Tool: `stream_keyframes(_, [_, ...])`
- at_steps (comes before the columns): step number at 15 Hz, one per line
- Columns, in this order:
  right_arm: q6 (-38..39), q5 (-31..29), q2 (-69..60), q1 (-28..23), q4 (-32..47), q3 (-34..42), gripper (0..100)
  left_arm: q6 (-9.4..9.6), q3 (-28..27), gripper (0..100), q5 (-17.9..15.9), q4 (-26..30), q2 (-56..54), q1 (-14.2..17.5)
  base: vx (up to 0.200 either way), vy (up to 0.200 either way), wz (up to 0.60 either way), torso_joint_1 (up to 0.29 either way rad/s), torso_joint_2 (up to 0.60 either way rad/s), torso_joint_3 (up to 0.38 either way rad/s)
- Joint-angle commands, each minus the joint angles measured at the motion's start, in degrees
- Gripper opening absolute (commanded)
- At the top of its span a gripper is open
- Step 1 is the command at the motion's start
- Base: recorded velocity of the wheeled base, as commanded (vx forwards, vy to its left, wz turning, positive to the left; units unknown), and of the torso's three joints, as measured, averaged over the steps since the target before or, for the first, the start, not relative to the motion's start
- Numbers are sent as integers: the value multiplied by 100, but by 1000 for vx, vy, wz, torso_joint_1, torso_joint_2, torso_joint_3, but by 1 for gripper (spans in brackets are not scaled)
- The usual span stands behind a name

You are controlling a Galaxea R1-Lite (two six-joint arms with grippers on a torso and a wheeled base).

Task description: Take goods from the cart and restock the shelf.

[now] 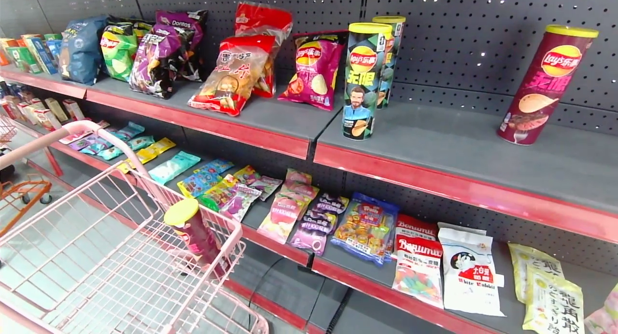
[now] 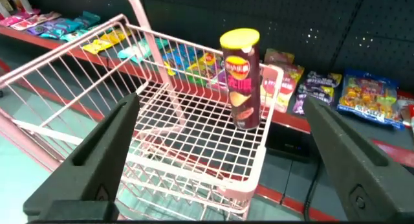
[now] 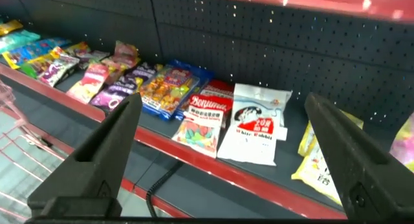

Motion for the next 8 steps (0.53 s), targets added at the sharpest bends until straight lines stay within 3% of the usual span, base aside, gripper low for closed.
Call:
stream_keyframes(1, [0,2,7,-1,-1,1,100,1,0,100,1,0,5,5,0,0,0,-183,549,354])
stream_keyframes(4, [0,2,7,-1,-1,1,100,10,0,100,-7,0,14,-4,0,0,0,-167,522,352])
stream_keyframes(6, [0,2,7,-1,-1,1,100,10,-9,100,-34,-18,5,5,0,0,0,-76,247,176])
stream_keyframes(7, [0,2,7,-1,-1,1,100,-95,-519,100,-43,-79,295,-66,0,0,0,-27,124,80])
stream_keyframes(8, [0,-7,7,-1,-1,1,100,-526,-1485,100,10,-185,1350,-180,0,0,0,-17,61,41])
